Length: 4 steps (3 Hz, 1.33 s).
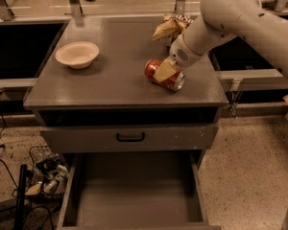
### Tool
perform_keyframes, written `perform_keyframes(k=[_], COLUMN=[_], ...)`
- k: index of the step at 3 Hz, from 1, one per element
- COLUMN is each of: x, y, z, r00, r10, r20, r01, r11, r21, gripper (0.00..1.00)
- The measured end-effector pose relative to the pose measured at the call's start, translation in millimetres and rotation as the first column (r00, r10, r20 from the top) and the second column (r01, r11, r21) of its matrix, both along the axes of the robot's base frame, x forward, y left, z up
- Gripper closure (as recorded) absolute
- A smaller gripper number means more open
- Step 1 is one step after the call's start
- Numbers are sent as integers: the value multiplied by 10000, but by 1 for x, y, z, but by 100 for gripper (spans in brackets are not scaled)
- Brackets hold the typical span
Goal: Pick coke can from middle drawer and place on counter
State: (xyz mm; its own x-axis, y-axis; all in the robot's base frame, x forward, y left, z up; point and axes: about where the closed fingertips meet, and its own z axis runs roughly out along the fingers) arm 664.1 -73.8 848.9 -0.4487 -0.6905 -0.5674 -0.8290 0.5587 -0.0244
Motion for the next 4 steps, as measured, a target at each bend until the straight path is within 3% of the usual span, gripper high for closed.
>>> perform_keyframes(k=[1, 2, 4], x=[0, 0, 0], y=[0, 0, 0], z=[0, 0, 0], r00=[10000, 10000, 10000], r10=[0, 2, 2], r20=[0, -1, -2], r01=[0, -2, -2], r11=[10000, 10000, 10000], r21=[0, 0, 0], gripper=[100, 85, 38])
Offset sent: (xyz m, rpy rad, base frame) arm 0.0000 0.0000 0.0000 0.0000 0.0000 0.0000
